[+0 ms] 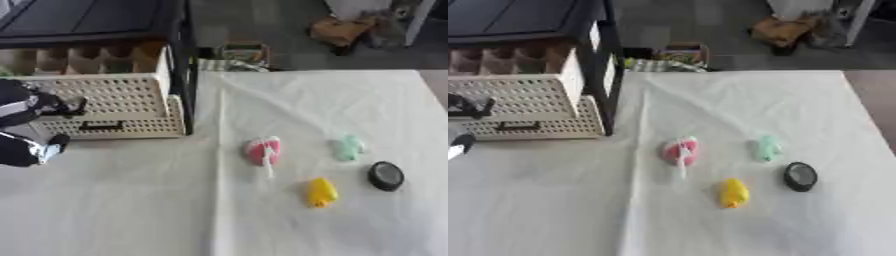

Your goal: Pick up objects from table and place into drawer.

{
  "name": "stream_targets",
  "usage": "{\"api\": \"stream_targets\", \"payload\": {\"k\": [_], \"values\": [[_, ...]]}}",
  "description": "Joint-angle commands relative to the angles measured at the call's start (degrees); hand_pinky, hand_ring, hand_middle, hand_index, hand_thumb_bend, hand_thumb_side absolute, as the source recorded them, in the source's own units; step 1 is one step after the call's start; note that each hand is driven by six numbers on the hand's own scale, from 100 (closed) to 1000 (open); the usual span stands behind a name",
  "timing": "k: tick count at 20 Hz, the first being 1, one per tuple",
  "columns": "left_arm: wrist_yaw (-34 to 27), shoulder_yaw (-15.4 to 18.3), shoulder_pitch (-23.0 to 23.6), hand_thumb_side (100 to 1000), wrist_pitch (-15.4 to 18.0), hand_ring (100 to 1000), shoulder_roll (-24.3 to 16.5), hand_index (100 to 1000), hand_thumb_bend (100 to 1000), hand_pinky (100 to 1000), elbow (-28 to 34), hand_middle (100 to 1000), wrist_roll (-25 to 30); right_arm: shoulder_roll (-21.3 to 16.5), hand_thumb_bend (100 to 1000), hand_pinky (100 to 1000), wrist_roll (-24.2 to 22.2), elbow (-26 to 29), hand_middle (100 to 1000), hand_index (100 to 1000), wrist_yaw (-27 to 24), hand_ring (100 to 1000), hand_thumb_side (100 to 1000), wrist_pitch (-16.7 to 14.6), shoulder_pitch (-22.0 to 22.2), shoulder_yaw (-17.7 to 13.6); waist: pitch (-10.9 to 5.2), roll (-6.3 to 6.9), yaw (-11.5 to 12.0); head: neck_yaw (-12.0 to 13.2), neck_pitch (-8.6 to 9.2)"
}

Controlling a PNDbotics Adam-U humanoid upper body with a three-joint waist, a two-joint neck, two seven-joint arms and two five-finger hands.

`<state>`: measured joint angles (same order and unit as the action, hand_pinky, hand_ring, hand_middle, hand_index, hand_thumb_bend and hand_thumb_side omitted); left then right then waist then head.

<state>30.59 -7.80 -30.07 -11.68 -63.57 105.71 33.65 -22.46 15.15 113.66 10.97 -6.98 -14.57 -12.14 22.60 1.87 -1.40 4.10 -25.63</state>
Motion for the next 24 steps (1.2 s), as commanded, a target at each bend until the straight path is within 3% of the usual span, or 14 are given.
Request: {"api": "stream_targets", "payload": {"k": [1,16,24], "values": [[-0.56,1.22,0.51,408,-0.49,100,-2.91,781,105,100,1.93,100,-0.84,-0.69,447,708,0.24,0.93,384,731,-0.30,598,746,0.02,-0.37,-0.57,-1.53,-0.15,0.19,-0.06,0.09],[-1.90,2.32,5.03,408,-1.64,100,-4.51,772,105,100,8.36,100,-1.51,-0.44,448,710,0.68,0.93,389,732,-0.35,600,745,-0.01,-0.29,-0.79,-2.33,-0.81,0.56,0.07,-0.71],[0.30,2.75,7.07,408,-1.57,100,-5.03,766,105,100,8.88,100,-2.34,-0.36,448,711,0.81,0.93,391,733,-0.43,600,745,-0.12,-0.41,-0.78,-2.53,-0.97,0.76,0.09,-0.69]]}}
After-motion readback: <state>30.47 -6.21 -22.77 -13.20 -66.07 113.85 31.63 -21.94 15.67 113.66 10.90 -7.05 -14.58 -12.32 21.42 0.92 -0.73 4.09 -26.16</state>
